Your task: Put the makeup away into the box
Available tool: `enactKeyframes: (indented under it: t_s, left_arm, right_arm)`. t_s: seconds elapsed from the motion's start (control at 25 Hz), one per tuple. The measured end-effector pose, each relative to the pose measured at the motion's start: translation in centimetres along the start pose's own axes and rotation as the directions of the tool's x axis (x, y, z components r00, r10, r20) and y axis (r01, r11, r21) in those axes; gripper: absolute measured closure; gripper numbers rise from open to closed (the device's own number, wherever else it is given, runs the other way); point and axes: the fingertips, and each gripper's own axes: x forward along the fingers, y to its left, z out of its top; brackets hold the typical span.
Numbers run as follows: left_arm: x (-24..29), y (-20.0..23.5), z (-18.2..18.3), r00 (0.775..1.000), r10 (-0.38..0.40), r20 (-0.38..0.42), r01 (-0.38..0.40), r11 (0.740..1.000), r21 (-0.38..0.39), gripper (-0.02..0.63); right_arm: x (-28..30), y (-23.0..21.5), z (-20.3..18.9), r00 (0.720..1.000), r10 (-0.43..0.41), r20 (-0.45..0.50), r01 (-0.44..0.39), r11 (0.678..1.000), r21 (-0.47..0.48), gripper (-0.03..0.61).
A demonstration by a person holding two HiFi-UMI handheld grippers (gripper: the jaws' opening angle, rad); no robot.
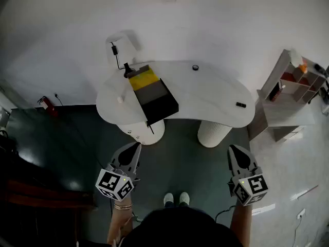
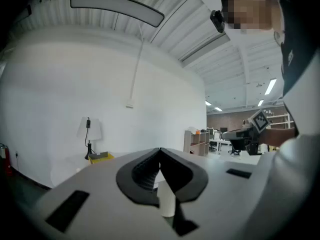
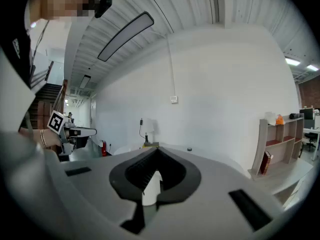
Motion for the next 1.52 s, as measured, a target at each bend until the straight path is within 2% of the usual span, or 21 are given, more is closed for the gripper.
enactKeyframes:
  t_s: [0.28, 0.64, 0.76, 1.12, 1.52]
  left_arm:
    - [-0.5, -0.3, -0.6, 1.0, -0.006, -0.013, 0.006, 1.0, -0.013, 0.597]
    - [-0.7, -0.5, -1.0, 0.999, -0.023, -0.021, 0.023, 1.0, -0.017, 0.597]
    - [-0.5, -0.8, -1.2, 0.999, -0.028, -0.032, 0.028, 1.0, -0.008, 0.597]
    - [1.9, -3.7, -1.6, 0.994, -0.085, -0.063, 0.086, 0.996, 0.005, 0.597]
    - [6.8, -7.9, -1.7, 0.988, -0.147, -0.047, 0.147, 0.989, -0.005, 0.597]
  right_arm:
    - [-0.4, 0.2, -0.4, 1.0, -0.006, -0.023, 0.006, 1.0, -0.002, 0.56]
    - [-0.1, 1.4, -0.9, 1.0, 0.023, -0.019, -0.022, 0.998, 0.051, 0.56]
    - [-0.3, 1.4, -1.0, 0.999, 0.027, -0.026, -0.026, 0.999, 0.038, 0.558]
    - [-1.5, -0.7, -2.0, 0.997, 0.007, -0.072, -0.005, 0.999, 0.037, 0.558]
    - [-3.5, -4.2, -3.3, 0.997, 0.0, -0.076, 0.006, 0.997, 0.075, 0.558]
